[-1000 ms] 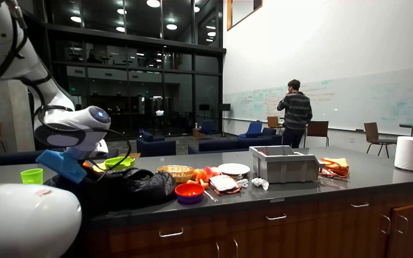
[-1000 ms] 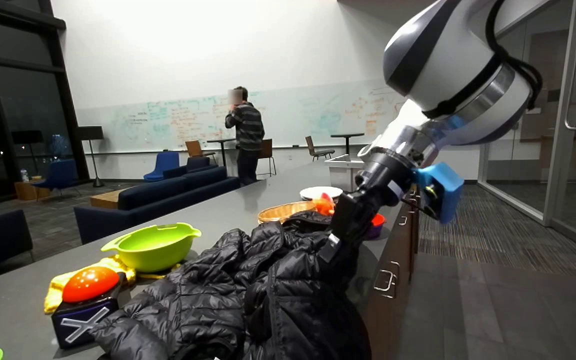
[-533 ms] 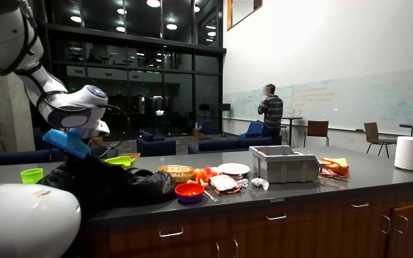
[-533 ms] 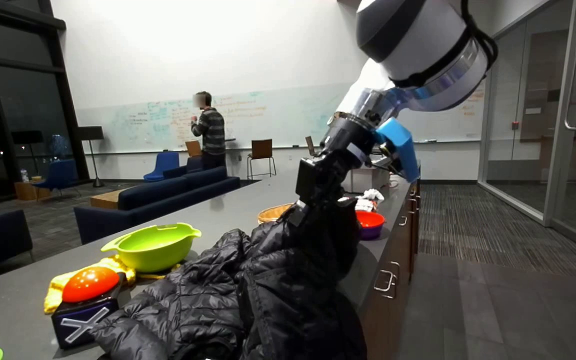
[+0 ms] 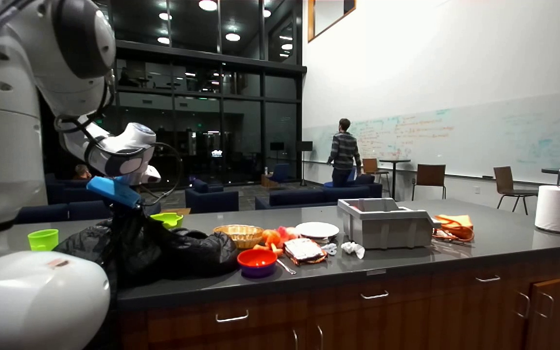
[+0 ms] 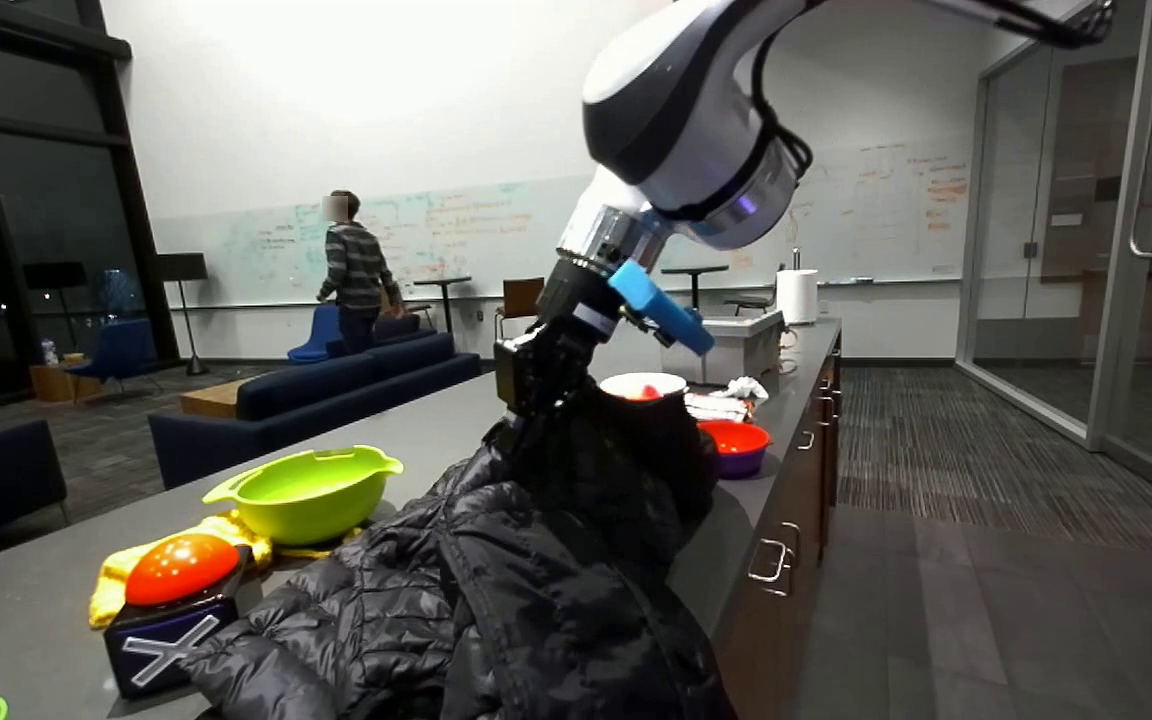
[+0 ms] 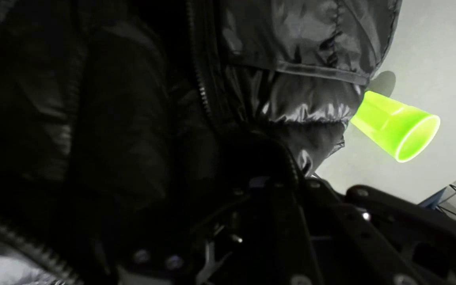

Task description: Push the black jacket upwards.

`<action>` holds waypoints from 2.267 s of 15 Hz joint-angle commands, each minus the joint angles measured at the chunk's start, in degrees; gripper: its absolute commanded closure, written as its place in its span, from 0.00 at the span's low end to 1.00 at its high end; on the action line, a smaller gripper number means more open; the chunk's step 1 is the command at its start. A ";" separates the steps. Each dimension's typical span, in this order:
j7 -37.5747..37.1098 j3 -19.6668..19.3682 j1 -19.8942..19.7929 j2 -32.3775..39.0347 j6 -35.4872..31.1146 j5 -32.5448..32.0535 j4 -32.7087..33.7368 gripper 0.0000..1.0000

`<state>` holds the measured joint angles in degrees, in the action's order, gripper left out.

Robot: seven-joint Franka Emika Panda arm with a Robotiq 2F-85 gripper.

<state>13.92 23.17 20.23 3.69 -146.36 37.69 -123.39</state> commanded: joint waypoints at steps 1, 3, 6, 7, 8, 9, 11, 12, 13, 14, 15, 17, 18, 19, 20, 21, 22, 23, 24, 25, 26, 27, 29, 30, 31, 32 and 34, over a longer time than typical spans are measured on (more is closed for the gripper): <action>-5.97 -0.21 1.52 11.18 -0.21 -8.73 10.48 1.00; -8.46 -0.21 2.22 16.38 0.25 -13.23 14.96 1.00; -10.43 -0.47 3.24 23.83 1.01 -17.66 20.90 1.00; -10.69 -0.55 3.44 26.05 1.19 -18.57 22.54 1.00; -10.94 -0.54 3.49 27.96 1.51 -19.08 24.00 1.00; -11.46 -0.87 3.82 29.71 1.64 -19.90 25.37 0.73; -12.08 -1.19 3.97 32.15 2.60 -20.99 27.56 0.68; -12.37 -1.24 3.95 33.01 2.95 -21.38 28.39 0.63; -12.47 -1.19 3.82 33.60 3.21 -21.53 28.86 0.55; -12.75 -1.26 3.82 34.10 3.55 -21.60 29.33 0.49; -12.88 -1.22 3.73 34.21 3.89 -21.52 29.51 0.42; -13.32 -1.28 3.74 34.02 4.25 -21.47 29.49 0.28; -13.51 -1.37 3.80 33.74 4.26 -21.54 29.32 0.23; -13.55 -1.32 3.72 33.26 4.17 -21.46 28.89 0.17; -13.74 -1.35 3.72 32.65 4.01 -21.46 28.39 0.09; -13.97 -1.32 3.69 31.97 3.78 -21.38 27.83 0.03; -14.28 -1.27 3.66 31.15 3.63 -21.27 27.24 0.00; -14.57 -1.11 3.60 30.04 3.47 -21.12 26.37 0.00; -14.66 -0.82 3.53 28.58 3.08 -20.90 25.08 0.00; -14.73 -0.54 3.50 27.13 2.95 -20.76 24.07 0.00; -14.55 -0.03 3.35 24.95 2.47 -20.42 22.22 0.00; -14.21 0.48 3.13 22.74 2.01 -20.08 20.47 0.00; -14.54 0.99 3.54 17.57 0.68 -20.18 16.31 0.00; -14.54 1.43 3.53 14.78 -0.05 -20.02 13.97 0.00; -14.91 1.82 3.53 11.79 -0.49 -19.95 11.69 0.00; -15.32 2.20 3.48 8.83 -0.77 -19.80 9.47 0.00; -16.29 2.57 3.70 4.78 -0.78 -19.93 6.80 0.00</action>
<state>0.01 25.55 23.77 17.28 -145.90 17.83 -109.04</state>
